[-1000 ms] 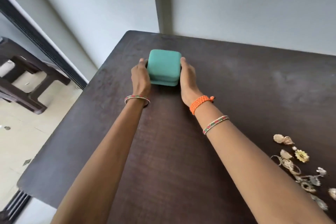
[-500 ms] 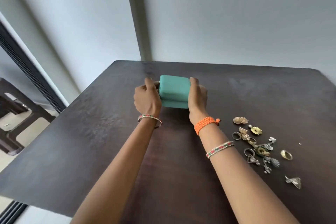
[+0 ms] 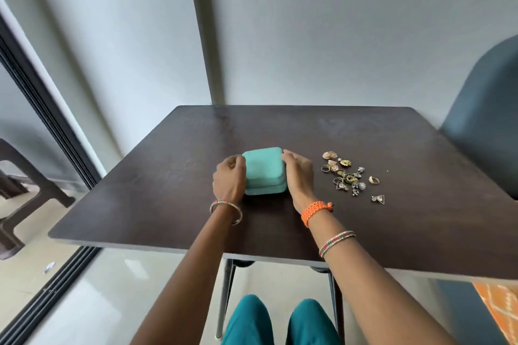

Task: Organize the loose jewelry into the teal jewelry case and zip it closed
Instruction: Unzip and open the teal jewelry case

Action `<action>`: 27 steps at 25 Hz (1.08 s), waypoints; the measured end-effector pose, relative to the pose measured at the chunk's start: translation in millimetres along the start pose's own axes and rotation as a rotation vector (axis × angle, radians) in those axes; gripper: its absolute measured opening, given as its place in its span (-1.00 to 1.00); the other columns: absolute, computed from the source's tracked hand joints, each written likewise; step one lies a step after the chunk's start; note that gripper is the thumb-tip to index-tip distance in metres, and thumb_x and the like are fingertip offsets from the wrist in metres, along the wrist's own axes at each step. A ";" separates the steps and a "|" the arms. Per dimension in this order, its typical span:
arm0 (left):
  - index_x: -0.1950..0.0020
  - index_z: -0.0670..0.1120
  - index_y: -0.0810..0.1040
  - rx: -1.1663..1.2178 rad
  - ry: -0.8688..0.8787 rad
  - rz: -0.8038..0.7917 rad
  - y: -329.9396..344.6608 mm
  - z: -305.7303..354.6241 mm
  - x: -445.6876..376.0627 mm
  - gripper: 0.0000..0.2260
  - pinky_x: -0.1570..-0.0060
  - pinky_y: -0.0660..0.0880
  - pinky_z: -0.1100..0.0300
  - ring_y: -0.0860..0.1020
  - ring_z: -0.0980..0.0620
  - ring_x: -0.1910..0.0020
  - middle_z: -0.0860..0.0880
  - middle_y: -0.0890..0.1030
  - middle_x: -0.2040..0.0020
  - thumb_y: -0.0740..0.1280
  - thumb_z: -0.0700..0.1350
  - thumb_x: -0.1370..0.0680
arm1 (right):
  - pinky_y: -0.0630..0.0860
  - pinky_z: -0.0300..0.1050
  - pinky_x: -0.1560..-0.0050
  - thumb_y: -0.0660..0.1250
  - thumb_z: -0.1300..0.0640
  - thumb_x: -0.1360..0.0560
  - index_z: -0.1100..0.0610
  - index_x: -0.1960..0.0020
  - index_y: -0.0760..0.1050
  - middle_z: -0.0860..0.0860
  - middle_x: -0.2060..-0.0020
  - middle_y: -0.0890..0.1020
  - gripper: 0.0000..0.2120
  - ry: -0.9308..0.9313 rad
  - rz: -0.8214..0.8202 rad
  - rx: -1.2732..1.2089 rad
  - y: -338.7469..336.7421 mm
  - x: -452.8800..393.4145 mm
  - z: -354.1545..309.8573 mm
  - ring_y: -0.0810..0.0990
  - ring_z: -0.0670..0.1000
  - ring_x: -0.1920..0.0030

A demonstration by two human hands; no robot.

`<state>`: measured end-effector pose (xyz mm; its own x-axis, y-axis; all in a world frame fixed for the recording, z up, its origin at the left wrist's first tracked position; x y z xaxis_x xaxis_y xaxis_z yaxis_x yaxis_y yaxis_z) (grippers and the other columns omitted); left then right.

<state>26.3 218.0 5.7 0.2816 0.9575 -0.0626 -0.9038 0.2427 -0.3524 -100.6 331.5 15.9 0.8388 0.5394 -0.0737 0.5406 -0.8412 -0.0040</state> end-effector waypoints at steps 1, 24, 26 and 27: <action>-0.21 0.03 0.52 -0.035 0.099 -0.123 4.0 -5.9 3.8 -0.53 -0.17 0.42 0.07 0.53 -0.10 -0.17 -0.07 0.62 -0.14 0.14 0.19 -0.40 | 0.40 -0.03 0.23 0.20 0.15 -0.48 0.20 0.17 0.59 0.00 0.31 0.62 -0.79 -0.035 0.024 0.047 -2.5 6.2 4.9 0.46 0.06 0.29; -0.45 0.07 0.24 -0.209 0.247 -0.331 14.6 -4.9 -2.9 -0.32 -0.47 0.01 0.02 0.35 0.01 -0.38 0.04 0.47 -0.34 0.05 0.32 -0.37 | 0.41 -0.22 -0.04 0.16 0.00 -0.52 0.17 -0.35 0.37 0.07 -0.15 0.53 -0.55 0.077 -0.301 0.100 6.7 -44.8 32.0 0.49 -0.03 -0.11; -0.47 0.15 0.15 -0.163 0.296 -0.306 13.1 -5.0 -6.5 -0.24 -0.44 0.13 -0.02 0.36 0.01 -0.38 0.06 0.43 -0.38 0.09 0.39 -0.30 | 0.39 -0.23 0.20 0.07 0.05 -0.60 0.13 -0.13 0.53 0.04 0.07 0.57 -0.69 0.120 -0.398 0.166 11.4 -56.8 26.1 0.49 -0.07 0.11; -0.46 0.19 0.15 -0.155 0.319 -0.308 14.1 -5.1 -7.2 -0.23 -0.43 0.16 -0.04 0.37 0.02 -0.37 0.06 0.42 -0.38 0.08 0.41 -0.27 | 0.36 -0.22 0.23 0.05 0.06 -0.60 0.10 -0.06 0.56 0.02 0.11 0.57 -0.69 0.138 -0.464 0.210 15.4 -62.7 24.4 0.47 -0.07 0.15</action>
<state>13.1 213.7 -3.6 0.6364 0.7427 -0.2082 -0.7104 0.4591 -0.5334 -146.4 283.8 -3.9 0.5227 0.8447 0.1153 0.8445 -0.4946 -0.2054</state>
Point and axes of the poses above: each hand's wrist, its own x-axis away from the middle knuckle, its own y-axis out of the palm, z = x × y, the point moved 6 cm from there along -x, towards the middle knuckle
